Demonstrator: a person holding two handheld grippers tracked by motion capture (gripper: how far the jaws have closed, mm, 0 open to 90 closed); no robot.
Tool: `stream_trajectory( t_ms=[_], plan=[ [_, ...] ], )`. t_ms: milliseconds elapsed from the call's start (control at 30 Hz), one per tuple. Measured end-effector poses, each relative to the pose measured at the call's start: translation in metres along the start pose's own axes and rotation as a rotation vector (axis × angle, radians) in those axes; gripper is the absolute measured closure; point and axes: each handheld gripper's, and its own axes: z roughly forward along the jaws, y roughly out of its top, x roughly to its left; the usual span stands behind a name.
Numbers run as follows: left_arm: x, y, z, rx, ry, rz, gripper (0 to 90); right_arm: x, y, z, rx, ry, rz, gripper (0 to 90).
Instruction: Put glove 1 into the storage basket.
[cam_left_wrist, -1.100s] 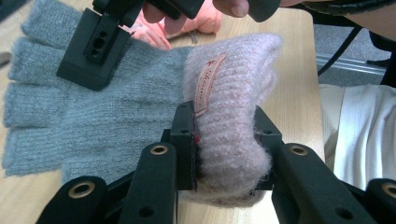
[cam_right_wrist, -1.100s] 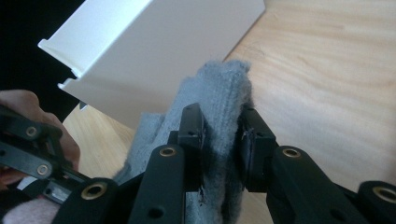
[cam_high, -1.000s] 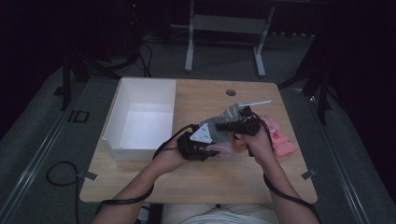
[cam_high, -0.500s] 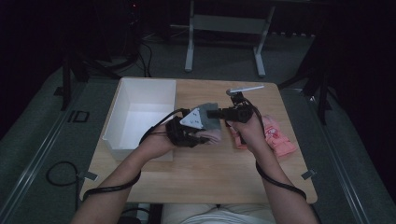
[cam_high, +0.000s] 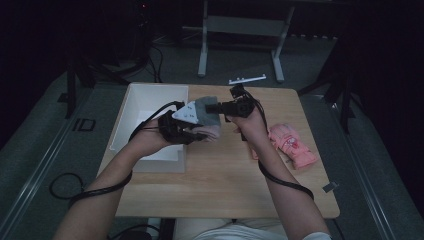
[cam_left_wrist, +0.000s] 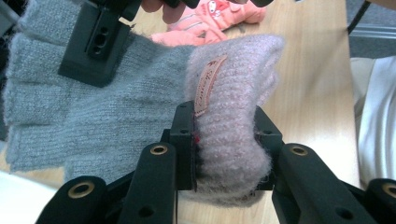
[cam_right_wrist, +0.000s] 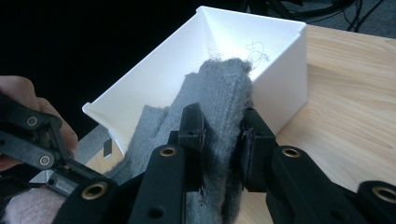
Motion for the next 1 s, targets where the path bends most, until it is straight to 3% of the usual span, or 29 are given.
stream_trajectory(
  t_ms=[300,667,700,733,900,1000],
  plan=[
    [0.011,-0.024,-0.025,0.03,0.016,0.014,68.9,0.017,0.012,0.032,0.008,0.035,-0.006,74.0],
    [0.026,-0.059,-0.055,0.073,0.05,-0.02,68.8,0.041,0.031,0.081,0.034,0.064,-0.031,74.0],
    [0.032,-0.07,-0.059,0.071,0.048,-0.035,68.8,0.043,0.032,0.086,0.034,0.064,-0.034,74.0],
    [0.034,-0.075,-0.06,0.078,0.05,-0.038,68.8,0.046,0.036,0.099,0.043,0.075,-0.027,74.0],
    [0.045,-0.099,-0.059,0.094,0.036,-0.074,68.6,0.049,0.038,0.126,0.063,0.084,-0.015,73.9],
    [0.05,-0.112,-0.051,0.134,0.03,-0.085,68.3,0.048,0.035,0.141,0.093,0.063,-0.014,74.0]
  ],
)
